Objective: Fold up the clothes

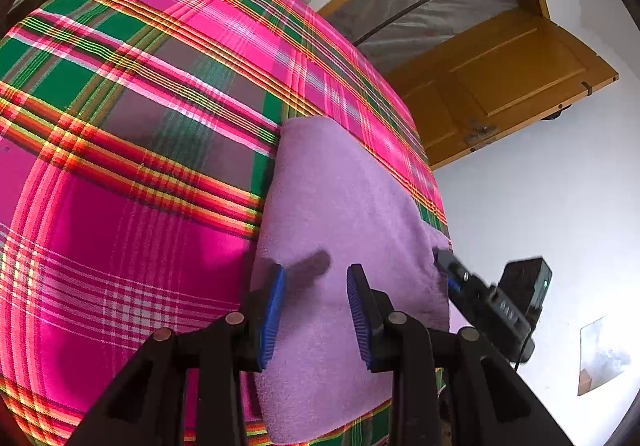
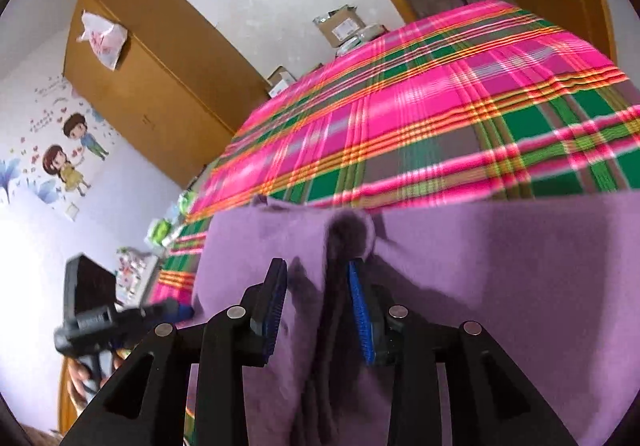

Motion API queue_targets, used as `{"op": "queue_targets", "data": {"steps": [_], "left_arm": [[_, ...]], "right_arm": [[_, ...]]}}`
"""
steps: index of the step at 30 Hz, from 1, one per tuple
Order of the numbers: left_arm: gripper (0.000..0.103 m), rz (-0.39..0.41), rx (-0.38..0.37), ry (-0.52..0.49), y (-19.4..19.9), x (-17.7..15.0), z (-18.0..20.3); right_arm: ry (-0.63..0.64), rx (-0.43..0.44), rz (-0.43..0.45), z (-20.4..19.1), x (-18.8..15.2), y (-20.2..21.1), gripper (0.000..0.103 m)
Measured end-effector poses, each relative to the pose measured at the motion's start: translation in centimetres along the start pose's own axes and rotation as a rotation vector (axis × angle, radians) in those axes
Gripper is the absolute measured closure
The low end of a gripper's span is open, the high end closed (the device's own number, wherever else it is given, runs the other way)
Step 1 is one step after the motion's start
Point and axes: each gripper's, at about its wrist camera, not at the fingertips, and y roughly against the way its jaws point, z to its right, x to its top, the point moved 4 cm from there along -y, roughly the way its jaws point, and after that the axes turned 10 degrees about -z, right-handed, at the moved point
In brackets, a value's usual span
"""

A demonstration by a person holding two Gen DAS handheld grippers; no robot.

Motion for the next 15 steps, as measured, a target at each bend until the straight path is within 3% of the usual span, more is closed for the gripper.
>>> {"op": "queue_targets", "data": {"steps": [3, 4, 5, 6, 11, 15], "left_arm": [[0.071, -0.001, 0.004, 0.002, 0.0, 0.0, 0.0], [0.071, -0.001, 0.005, 0.001, -0.1, 0.1, 0.0], [0.071, -0.003, 0.007, 0.0, -0.1, 0.1, 0.1], [0.071, -0.003, 0.007, 0.003, -0.1, 0.1, 0.1], [0.071, -0.005, -0.001, 0.005, 0.0, -0.1, 0.0], [0.071, -0.006, 0.008, 0.002, 0.1, -0.2, 0.1]], "right_arm": [[0.022, 0.027, 0.014, -0.4, 1.1, 0.0, 0.075], [0.032, 0.023, 0.006, -0.7, 1.4, -0.2, 0.08], [0.042, 0.019, -0.002, -1.0, 1.6, -0.4, 0.094], [0.051, 0.008, -0.007, -1.2, 1.8, -0.7, 0.097], [0.017, -0.061, 0.041, 0.2, 2.0, -0.3, 0.098], [-0.032, -0.084, 0.006, 1.7, 1.8, -1.2, 0.093]]}}
